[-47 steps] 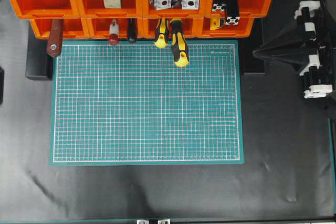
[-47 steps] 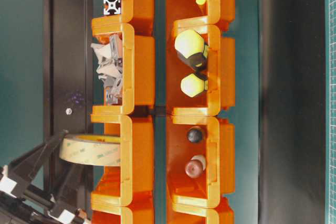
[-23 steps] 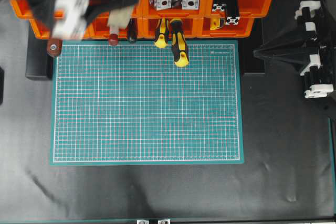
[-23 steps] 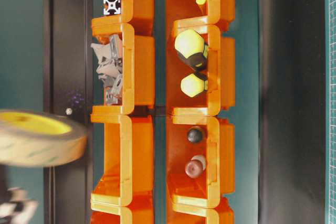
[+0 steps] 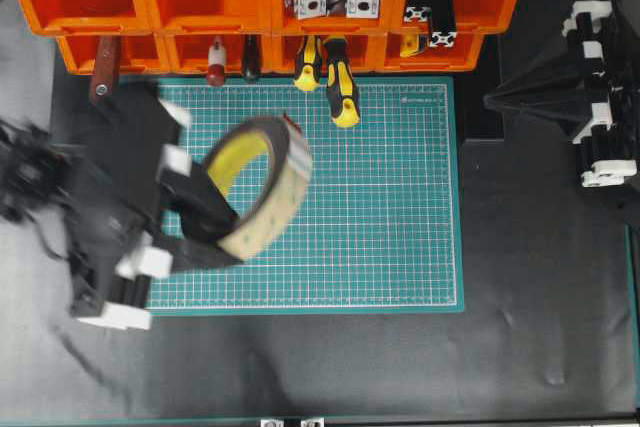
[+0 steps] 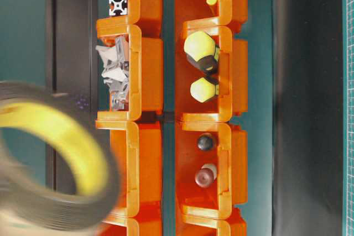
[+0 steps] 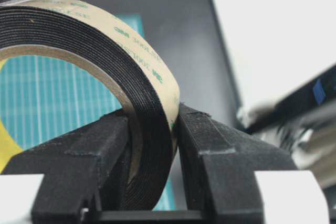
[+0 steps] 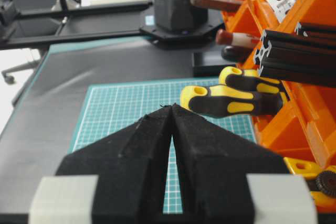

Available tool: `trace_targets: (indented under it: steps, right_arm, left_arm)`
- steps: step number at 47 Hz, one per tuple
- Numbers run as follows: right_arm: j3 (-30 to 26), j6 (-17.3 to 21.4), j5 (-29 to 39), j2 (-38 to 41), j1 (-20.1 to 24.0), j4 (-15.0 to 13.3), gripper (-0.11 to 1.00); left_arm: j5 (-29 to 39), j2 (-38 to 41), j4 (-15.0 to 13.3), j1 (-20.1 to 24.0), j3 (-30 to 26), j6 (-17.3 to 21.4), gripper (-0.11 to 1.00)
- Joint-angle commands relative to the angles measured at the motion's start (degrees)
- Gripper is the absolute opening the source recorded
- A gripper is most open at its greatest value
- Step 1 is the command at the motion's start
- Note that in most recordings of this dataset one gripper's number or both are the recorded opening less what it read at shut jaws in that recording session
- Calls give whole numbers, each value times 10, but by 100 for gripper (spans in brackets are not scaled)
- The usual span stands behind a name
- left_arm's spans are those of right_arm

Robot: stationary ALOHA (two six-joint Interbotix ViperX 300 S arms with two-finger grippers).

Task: Pick foam from container rack with left arm.
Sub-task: 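Lift the tape roll out of the bin and carry it over the mat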

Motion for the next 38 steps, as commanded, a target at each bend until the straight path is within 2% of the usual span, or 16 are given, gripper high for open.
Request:
trace_targets:
  steps: [1, 9, 22, 38]
  right_arm:
    - [-12, 1, -4, 3, 3, 3, 0]
    - [-11, 1, -4, 3, 4, 2, 0]
    - [-12, 0, -4, -1, 3, 2, 0]
    - [-12, 1, -3, -3, 3, 2, 0]
  left_arm:
    - [21, 22, 2, -4, -3, 9, 25]
    - [76, 77, 5, -4, -4, 19, 25]
    - [99, 157, 6, -2, 4, 48, 25]
    - [119, 175, 7, 10, 3, 69, 25]
